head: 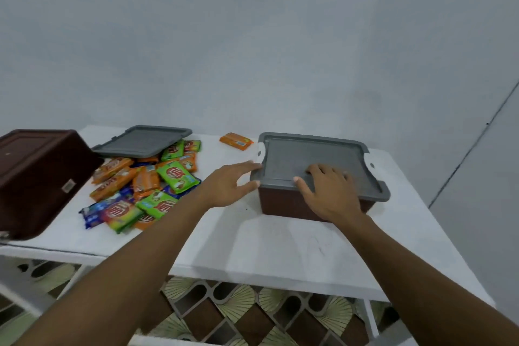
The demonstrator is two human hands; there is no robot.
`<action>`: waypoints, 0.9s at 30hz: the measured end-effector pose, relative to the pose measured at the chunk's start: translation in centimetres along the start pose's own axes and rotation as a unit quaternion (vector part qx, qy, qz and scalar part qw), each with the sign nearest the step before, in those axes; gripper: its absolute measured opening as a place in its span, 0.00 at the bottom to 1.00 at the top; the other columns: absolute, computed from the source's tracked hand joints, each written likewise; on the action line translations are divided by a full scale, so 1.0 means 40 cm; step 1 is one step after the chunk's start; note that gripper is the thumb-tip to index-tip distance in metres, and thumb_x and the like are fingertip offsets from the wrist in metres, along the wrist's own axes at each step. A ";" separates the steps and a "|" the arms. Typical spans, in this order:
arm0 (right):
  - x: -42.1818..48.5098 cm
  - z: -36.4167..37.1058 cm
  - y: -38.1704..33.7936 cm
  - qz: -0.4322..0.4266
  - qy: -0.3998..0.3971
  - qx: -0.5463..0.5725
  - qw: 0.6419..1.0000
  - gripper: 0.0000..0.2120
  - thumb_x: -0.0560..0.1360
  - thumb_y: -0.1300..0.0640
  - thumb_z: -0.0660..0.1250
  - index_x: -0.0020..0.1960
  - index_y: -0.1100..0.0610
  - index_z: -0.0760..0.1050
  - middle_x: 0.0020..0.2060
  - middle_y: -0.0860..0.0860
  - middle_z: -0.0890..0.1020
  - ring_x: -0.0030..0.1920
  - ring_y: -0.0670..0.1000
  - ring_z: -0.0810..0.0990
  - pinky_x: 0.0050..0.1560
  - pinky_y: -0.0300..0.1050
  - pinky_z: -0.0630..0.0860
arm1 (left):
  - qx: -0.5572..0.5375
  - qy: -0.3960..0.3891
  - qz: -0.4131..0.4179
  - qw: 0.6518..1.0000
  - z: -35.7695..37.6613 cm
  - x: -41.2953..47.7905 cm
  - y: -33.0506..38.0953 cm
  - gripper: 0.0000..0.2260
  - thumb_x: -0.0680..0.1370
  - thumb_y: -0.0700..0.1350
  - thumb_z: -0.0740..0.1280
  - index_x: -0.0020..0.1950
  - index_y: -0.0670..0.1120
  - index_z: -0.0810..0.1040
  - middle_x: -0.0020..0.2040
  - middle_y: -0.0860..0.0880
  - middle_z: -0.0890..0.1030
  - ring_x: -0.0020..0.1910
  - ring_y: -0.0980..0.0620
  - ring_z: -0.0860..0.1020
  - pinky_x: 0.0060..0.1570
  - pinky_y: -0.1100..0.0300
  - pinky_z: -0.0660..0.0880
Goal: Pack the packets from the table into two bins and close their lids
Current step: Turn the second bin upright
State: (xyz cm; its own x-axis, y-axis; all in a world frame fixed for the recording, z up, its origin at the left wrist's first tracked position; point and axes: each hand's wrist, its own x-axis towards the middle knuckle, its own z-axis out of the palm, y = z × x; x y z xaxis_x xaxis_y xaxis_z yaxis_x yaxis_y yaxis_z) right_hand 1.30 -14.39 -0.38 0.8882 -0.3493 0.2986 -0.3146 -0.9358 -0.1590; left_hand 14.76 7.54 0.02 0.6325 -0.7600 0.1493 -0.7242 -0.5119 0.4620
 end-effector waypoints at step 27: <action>0.067 0.407 -0.654 -0.133 -0.104 0.083 0.982 0.33 0.70 0.26 0.51 0.74 0.34 0.58 0.78 0.48 0.56 0.78 0.58 0.53 0.70 0.67 0.60 | 0.018 0.081 -0.239 0.967 -0.127 -0.281 -0.729 0.49 0.58 0.83 0.55 0.76 0.67 0.49 0.81 0.50 0.47 0.79 0.45 0.44 0.75 0.41 0.50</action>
State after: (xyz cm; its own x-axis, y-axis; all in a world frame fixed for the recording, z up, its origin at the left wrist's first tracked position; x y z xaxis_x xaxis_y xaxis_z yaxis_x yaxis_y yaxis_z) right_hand 17.35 9.92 -10.76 0.9863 -0.0606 0.1534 -0.0191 -0.9658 -0.2587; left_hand 30.17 33.05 -10.68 0.9305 -0.3608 0.0623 -0.3446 -0.8053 0.4825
